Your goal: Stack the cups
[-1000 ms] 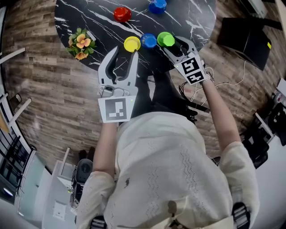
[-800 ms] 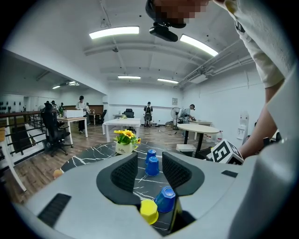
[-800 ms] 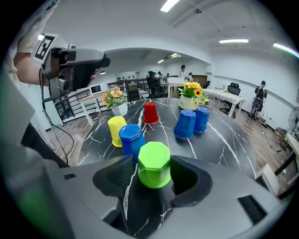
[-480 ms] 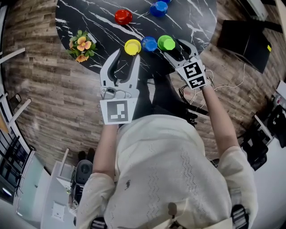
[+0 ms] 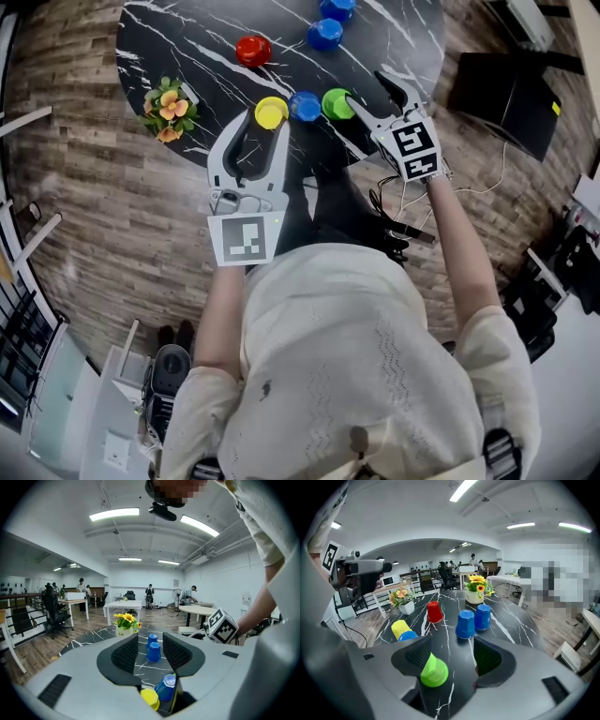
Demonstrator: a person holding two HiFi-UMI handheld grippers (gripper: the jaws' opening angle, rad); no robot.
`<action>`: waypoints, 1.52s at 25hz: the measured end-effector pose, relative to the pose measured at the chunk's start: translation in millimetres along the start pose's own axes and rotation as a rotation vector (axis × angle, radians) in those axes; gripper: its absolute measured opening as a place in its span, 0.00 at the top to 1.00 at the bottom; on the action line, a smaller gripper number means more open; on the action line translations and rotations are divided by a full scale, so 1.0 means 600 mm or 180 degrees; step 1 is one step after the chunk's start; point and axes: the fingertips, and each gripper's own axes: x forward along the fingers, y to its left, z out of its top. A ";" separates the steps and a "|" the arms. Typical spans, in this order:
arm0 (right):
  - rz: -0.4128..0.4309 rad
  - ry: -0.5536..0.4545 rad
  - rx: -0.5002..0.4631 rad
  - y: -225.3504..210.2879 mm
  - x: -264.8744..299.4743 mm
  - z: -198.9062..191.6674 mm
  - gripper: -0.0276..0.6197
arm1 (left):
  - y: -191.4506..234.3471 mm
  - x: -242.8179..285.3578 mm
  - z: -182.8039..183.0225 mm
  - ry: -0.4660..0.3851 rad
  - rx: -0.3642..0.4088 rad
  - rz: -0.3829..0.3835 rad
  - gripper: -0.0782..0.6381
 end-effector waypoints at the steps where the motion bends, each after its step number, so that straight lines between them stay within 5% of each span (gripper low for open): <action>1: -0.0001 -0.0002 -0.0018 -0.006 0.006 0.007 0.50 | 0.002 0.001 0.002 0.0003 -0.0007 0.0022 0.65; 27: 0.0289 0.0258 -0.0398 -0.077 0.191 0.081 0.57 | 0.050 -0.005 0.006 0.0076 -0.0170 0.0832 0.65; 38: 0.0223 0.0105 -0.0477 -0.063 0.146 0.106 0.61 | 0.043 -0.031 0.001 0.0065 -0.0151 0.0802 0.65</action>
